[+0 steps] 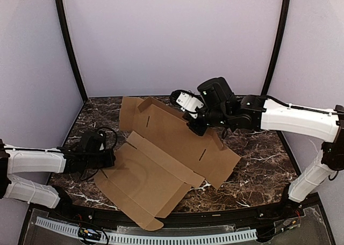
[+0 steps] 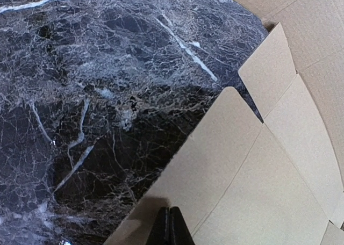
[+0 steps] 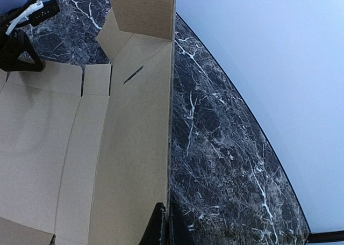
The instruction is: Fold the paper box
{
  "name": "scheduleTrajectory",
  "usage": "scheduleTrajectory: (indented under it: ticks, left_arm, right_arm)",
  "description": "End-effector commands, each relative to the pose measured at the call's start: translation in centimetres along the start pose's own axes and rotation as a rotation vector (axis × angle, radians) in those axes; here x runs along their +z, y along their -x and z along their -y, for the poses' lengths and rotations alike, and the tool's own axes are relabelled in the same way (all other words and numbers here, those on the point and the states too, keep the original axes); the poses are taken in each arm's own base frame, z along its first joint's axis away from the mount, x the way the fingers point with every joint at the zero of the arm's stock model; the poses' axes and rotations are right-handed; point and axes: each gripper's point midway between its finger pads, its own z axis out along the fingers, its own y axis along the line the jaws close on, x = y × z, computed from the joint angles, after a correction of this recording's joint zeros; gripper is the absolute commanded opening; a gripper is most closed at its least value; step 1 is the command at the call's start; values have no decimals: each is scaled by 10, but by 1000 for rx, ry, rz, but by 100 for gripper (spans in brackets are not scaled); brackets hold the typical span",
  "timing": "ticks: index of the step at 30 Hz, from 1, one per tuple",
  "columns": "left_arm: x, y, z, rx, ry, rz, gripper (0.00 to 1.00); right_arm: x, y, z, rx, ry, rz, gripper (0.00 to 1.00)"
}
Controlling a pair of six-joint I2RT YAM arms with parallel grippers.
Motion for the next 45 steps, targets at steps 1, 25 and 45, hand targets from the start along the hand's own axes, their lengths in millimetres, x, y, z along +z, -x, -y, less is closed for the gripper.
scheduleTrajectory:
  ticks: [1, 25, 45]
  left_arm:
    - [8, -16, -9, -17, 17, -30, 1]
    - [40, -39, 10, -60, -73, -137, 1]
    - [53, -4, 79, -67, -314, -127, 1]
  right_arm:
    - [-3, 9, -4, 8, 23, 24, 0]
    - [-14, 1, -12, -28, 46, 34, 0]
    - [-38, 9, -17, 15, 65, 92, 0]
